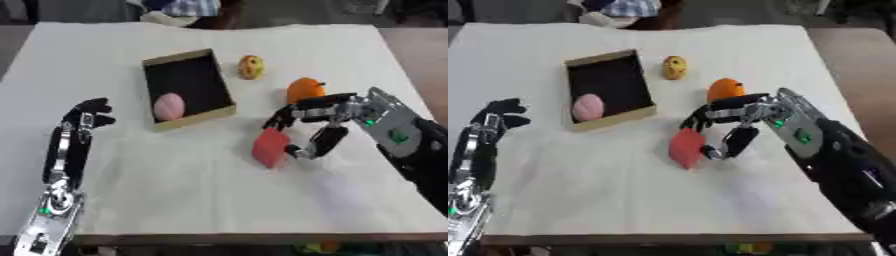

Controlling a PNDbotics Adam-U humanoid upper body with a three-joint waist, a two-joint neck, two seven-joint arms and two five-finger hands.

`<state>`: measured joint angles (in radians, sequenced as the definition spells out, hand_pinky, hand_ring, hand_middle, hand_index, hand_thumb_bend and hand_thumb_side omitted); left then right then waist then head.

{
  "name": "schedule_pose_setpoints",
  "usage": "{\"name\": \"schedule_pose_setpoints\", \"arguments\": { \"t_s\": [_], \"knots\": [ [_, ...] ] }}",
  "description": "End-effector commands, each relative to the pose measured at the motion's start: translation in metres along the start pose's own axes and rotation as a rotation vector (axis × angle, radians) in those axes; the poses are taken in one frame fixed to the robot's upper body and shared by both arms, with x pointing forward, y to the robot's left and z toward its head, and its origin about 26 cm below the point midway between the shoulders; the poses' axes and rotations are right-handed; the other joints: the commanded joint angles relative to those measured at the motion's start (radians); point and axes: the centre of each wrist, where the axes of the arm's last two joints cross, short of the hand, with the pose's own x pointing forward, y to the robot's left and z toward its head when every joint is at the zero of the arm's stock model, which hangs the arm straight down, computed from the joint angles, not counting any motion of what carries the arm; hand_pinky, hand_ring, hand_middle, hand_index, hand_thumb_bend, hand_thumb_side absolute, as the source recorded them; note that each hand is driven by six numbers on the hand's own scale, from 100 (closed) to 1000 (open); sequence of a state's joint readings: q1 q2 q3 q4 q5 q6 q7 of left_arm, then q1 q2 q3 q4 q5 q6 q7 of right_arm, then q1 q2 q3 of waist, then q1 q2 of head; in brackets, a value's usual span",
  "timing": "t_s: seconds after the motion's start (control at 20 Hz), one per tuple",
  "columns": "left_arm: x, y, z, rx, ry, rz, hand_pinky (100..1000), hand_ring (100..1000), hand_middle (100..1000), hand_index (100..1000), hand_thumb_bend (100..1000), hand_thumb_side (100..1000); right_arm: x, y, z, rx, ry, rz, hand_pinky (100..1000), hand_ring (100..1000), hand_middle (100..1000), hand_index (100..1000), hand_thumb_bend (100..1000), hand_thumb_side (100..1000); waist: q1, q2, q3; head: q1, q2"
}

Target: Pick up objects on the table and place them in the box.

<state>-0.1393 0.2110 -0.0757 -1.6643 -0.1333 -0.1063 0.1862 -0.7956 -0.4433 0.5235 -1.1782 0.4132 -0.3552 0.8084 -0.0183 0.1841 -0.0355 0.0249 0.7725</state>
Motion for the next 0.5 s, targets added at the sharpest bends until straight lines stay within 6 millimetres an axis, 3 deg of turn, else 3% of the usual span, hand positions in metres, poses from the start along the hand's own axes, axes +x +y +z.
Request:
{"name": "schedule_pose_setpoints", "arguments": {
  "t_s": [0.05,0.15,0.3,0.5],
  "knots": [
    [0.0035,0.0063,-0.0024,-0.004,-0.019,-0.025,752,613,628,763,100,938,0.0020,-0.0142,0.0084,0.024,-0.049,0.089,840,833,854,770,100,241,-0.013,-0.024,0.000,0.001,-0.002],
    [0.0035,0.0063,-0.0024,-0.004,-0.020,-0.025,752,613,628,763,100,938,0.0018,-0.0138,0.0081,0.006,-0.049,0.087,840,833,854,770,100,241,-0.013,-0.024,0.000,0.001,-0.002],
    [0.0035,0.0063,-0.0024,-0.003,-0.019,-0.024,752,613,628,763,100,938,0.0016,-0.0163,0.0098,-0.043,-0.056,0.073,831,818,836,596,100,238,-0.012,-0.024,0.000,0.001,-0.002],
    [0.0034,0.0063,-0.0024,-0.003,-0.019,-0.024,753,613,628,763,100,939,0.0024,-0.0185,0.0104,-0.117,-0.069,0.052,827,811,827,543,100,242,-0.012,-0.024,-0.001,0.001,-0.002]
  ]
}}
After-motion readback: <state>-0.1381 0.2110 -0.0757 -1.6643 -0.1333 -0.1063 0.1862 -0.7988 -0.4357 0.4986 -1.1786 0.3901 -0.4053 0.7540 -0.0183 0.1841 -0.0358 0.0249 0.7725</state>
